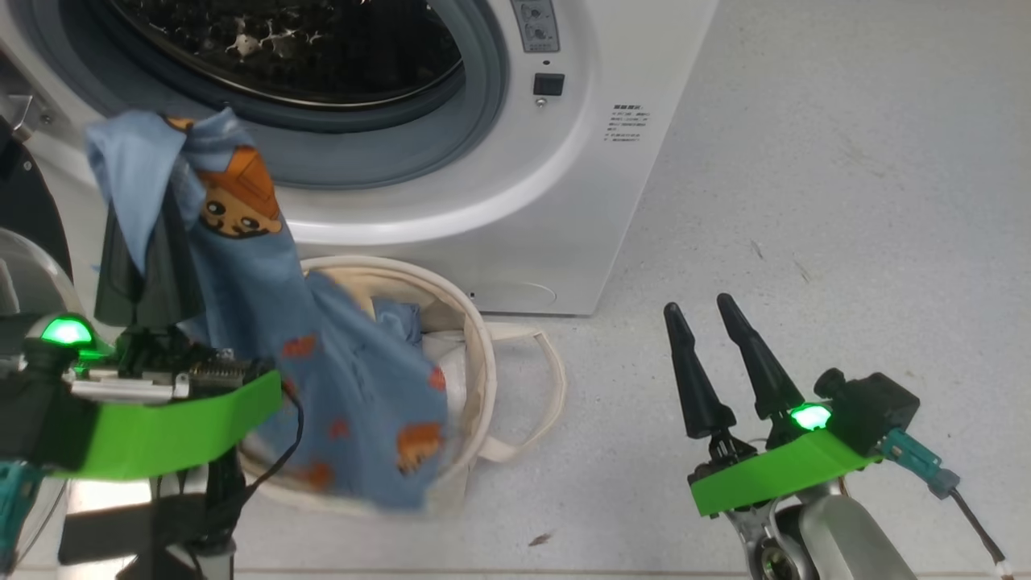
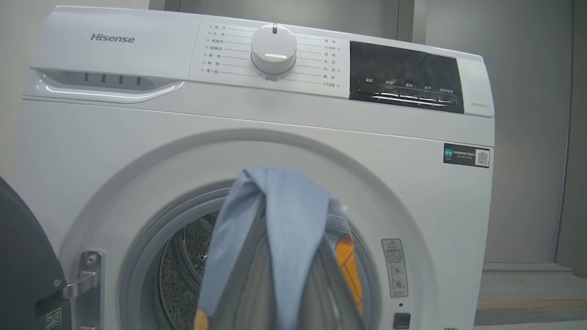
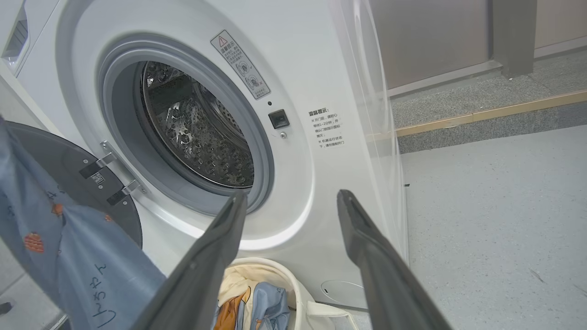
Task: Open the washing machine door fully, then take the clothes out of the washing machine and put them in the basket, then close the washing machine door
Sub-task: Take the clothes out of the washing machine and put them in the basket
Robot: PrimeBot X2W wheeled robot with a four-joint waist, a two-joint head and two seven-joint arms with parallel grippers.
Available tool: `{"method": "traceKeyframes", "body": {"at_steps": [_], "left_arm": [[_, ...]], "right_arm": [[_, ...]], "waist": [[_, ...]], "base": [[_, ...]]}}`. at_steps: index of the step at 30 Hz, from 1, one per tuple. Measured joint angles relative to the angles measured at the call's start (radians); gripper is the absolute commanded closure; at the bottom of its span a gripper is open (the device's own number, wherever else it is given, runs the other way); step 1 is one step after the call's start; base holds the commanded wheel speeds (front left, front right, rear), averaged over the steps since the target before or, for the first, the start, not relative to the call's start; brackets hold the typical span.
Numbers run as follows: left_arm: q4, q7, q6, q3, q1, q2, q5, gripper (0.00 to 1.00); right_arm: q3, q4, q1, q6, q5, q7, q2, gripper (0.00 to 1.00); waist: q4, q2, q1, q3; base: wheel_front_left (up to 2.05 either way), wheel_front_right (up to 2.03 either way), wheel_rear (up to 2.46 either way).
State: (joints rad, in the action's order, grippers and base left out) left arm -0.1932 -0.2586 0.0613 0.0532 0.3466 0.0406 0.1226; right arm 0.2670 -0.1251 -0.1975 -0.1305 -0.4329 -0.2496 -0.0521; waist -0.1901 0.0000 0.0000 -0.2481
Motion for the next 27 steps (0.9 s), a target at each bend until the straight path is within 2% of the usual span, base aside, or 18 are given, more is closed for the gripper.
{"method": "traceKeyframes", "body": {"at_steps": [8, 13, 16, 20, 27], "left_arm": [[0.174, 0.000, 0.002, 0.032, 0.000, 0.000, -0.040, 1.00], [0.279, 0.001, 0.028, 0.029, -0.015, 0.003, -0.072, 1.00], [0.280, 0.001, 0.033, -0.005, -0.035, 0.006, -0.103, 1.00], [0.280, 0.001, 0.045, -0.094, -0.043, 0.005, -0.127, 1.00], [0.389, 0.001, 0.046, -0.175, -0.017, 0.005, -0.130, 1.00]], "right_arm": [[-0.007, 0.009, -0.003, 0.000, -0.002, 0.000, 0.000, 0.00], [-0.031, -0.002, -0.006, 0.000, 0.002, 0.000, 0.000, 0.00], [-0.051, -0.003, -0.016, 0.000, 0.002, 0.000, 0.000, 0.00], [-0.052, -0.002, -0.033, 0.000, 0.002, 0.000, 0.000, 0.00], [-0.043, 0.004, -0.054, 0.000, 0.002, 0.000, 0.000, 0.00]], "waist": [[0.009, 0.0000, 0.0000, -0.046], [0.015, 0.0000, 0.0000, -0.083], [0.013, 0.0000, 0.0000, -0.098], [0.016, 0.0000, 0.0000, -0.115], [0.017, 0.0000, 0.0000, -0.164]], "base": [[0.00, 0.00, 0.00], [0.00, 0.00, 0.00], [0.00, 0.00, 0.00], [0.00, 0.00, 0.00], [0.00, 0.00, 0.00]]}}
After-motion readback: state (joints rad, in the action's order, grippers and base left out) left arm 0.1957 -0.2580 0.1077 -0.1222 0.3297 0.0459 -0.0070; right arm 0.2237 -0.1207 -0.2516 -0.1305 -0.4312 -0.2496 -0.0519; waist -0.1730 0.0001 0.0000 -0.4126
